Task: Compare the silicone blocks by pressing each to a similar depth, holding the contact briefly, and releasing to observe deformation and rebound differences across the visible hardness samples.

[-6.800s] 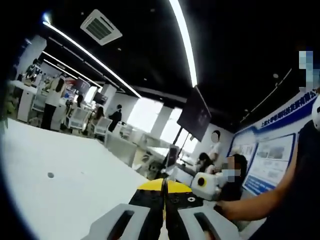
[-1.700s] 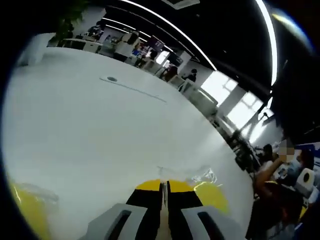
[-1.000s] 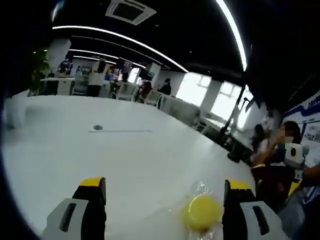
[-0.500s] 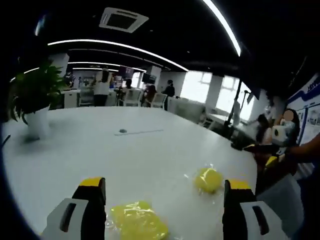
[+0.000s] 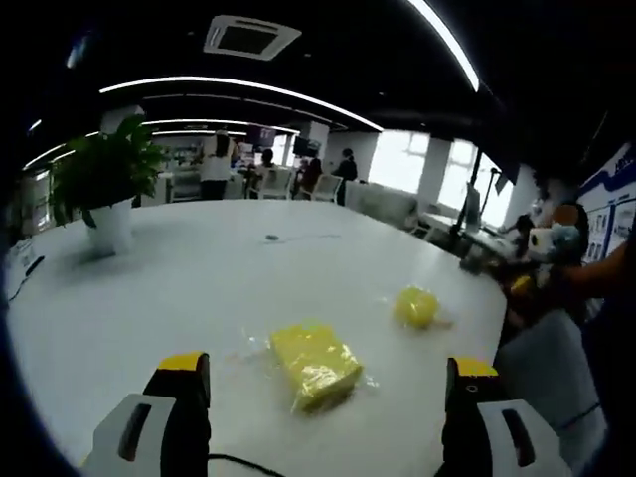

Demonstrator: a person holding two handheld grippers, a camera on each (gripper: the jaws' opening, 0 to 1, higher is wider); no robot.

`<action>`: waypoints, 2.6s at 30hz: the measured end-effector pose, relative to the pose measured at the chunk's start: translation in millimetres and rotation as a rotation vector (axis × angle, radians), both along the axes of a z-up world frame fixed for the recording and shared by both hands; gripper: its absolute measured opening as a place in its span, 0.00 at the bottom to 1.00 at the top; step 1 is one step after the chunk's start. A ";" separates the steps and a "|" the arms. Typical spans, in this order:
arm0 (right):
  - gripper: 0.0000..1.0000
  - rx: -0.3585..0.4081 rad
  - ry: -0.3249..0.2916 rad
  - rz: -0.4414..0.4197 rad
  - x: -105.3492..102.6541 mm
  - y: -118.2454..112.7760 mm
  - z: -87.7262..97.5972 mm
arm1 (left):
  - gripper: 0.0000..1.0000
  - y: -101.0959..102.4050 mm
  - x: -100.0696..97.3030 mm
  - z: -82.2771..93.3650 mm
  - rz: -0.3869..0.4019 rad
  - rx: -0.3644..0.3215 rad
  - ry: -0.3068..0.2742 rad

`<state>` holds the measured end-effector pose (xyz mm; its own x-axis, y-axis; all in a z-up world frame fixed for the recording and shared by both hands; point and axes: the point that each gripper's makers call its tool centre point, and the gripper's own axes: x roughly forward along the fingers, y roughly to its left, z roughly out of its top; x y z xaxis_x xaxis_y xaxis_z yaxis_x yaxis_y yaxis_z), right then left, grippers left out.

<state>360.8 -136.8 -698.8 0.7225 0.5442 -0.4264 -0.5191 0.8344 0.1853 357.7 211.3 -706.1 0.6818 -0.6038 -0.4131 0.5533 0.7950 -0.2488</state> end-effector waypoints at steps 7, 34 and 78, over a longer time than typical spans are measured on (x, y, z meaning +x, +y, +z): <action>0.96 -0.074 -0.024 0.031 -9.4 2.5 -5.6 | 1.00 27.9 -5.5 6.5 0.078 0.013 -0.042; 0.96 -0.007 -0.027 -0.007 -25.6 -1.8 0.0 | 1.00 34.6 -10.2 29.7 0.142 -0.026 -0.113; 0.96 -0.003 0.010 -0.070 -31.0 -14.8 -1.1 | 1.00 40.6 3.2 28.5 0.137 -0.002 -0.106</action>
<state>329.8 -151.6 -700.0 0.7543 0.4916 -0.4351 -0.4579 0.8689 0.1879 361.0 251.8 -677.6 0.7972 -0.5032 -0.3335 0.4633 0.8642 -0.1964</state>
